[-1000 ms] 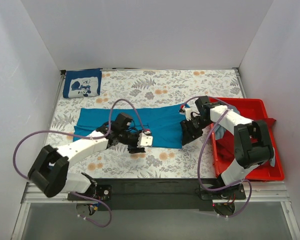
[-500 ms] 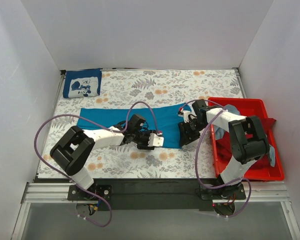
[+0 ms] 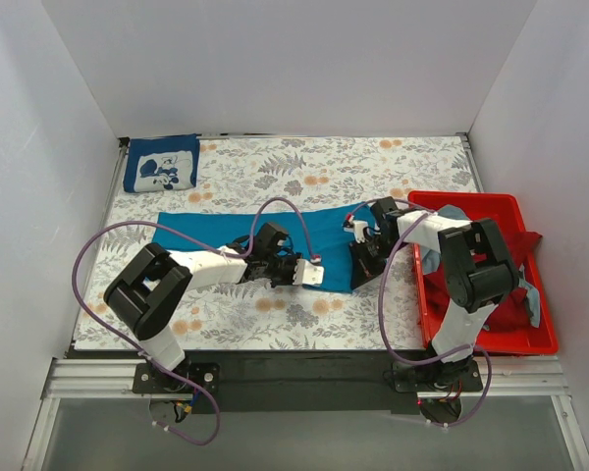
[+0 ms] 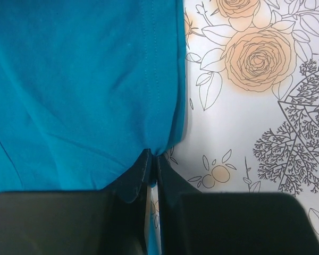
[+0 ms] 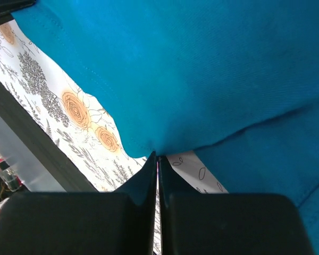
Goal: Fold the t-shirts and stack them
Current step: Fold the tshirt
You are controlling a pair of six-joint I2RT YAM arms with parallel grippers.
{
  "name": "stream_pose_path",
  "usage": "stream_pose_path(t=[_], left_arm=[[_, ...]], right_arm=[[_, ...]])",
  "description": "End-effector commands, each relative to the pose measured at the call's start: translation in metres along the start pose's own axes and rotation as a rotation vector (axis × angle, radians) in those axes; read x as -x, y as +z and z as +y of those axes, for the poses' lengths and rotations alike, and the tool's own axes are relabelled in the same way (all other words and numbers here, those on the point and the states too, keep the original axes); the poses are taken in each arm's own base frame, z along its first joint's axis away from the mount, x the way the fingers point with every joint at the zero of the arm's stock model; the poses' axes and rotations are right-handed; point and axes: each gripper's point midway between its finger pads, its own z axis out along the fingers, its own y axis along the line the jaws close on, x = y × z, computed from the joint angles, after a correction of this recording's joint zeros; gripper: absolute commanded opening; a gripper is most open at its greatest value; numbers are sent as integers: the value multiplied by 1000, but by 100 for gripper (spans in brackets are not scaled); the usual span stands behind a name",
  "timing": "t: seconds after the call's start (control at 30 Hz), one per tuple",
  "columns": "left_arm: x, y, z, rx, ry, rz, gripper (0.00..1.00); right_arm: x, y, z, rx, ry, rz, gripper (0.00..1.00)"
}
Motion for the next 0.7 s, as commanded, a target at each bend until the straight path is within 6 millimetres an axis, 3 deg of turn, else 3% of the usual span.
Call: stream_pose_path(t=[0.0, 0.2, 0.4, 0.5, 0.67], left_arm=[[17, -10, 8, 19, -5, -23, 0], [38, -26, 25, 63, -59, -70, 0], [53, -35, 51, 107, -126, -113, 0], [54, -42, 74, 152, -167, -127, 0], [37, -51, 112, 221, -277, -135, 0]], right_arm=[[19, -10, 9, 14, -55, -38, 1], [52, -40, 30, 9, -153, -161, 1], [82, -62, 33, -47, -230, -252, 1], [101, -74, 33, -79, -267, -307, 1], [128, -79, 25, -117, -302, -343, 1]])
